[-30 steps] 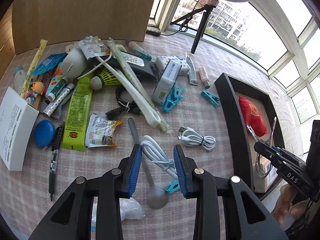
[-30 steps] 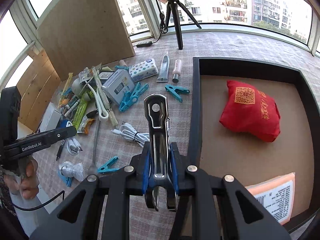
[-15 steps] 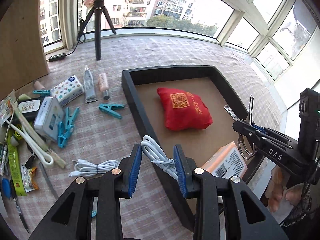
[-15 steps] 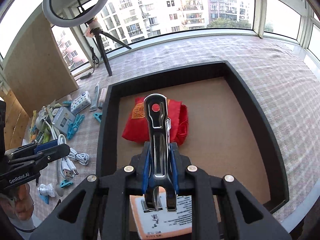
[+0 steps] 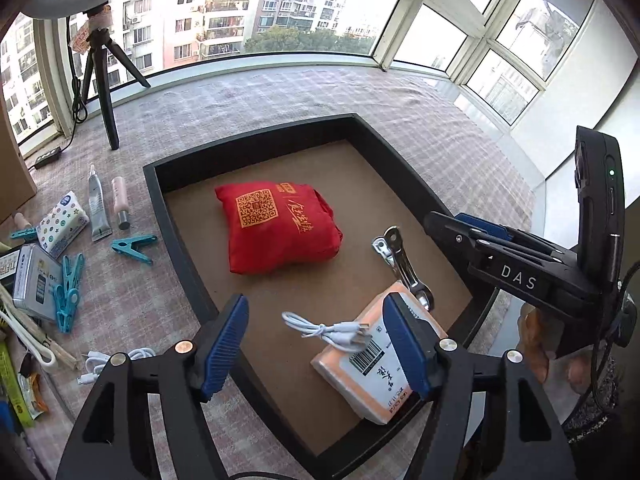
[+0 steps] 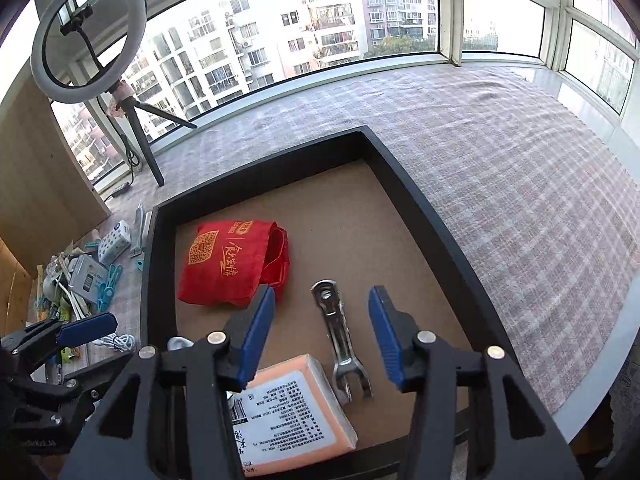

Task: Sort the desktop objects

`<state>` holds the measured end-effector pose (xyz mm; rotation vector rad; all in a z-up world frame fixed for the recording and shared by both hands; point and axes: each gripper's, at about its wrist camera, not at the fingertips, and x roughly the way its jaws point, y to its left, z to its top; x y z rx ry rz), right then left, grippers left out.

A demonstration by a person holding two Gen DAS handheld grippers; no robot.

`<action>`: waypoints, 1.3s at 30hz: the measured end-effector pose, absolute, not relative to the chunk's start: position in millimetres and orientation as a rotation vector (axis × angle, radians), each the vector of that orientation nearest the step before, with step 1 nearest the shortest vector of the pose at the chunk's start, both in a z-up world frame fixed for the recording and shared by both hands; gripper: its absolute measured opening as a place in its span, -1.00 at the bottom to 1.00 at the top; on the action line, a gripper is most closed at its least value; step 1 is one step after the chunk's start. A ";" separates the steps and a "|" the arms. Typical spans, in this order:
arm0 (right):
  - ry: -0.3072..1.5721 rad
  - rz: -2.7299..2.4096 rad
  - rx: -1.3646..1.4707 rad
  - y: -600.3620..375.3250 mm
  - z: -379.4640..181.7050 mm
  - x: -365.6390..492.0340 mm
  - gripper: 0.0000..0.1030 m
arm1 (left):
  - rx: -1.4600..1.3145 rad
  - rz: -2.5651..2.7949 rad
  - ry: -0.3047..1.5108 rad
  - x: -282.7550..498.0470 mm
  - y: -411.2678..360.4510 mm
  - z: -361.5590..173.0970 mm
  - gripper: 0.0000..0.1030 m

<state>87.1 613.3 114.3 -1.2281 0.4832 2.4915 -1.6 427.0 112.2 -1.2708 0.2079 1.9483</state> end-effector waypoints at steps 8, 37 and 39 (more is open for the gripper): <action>0.375 2.632 -1.317 564.3 116.2 63.8 -0.05 | -1.325 2.036 0.190 -13.8 381.7 110.7 0.27; -0.369 2.948 -1.879 355.4 53.9 -15.0 -0.05 | -1.907 2.216 -0.359 17.4 115.7 28.0 0.29; -0.414 2.928 -1.897 350.7 48.1 -19.2 -0.05 | -1.921 2.202 -0.354 11.1 122.3 22.5 0.29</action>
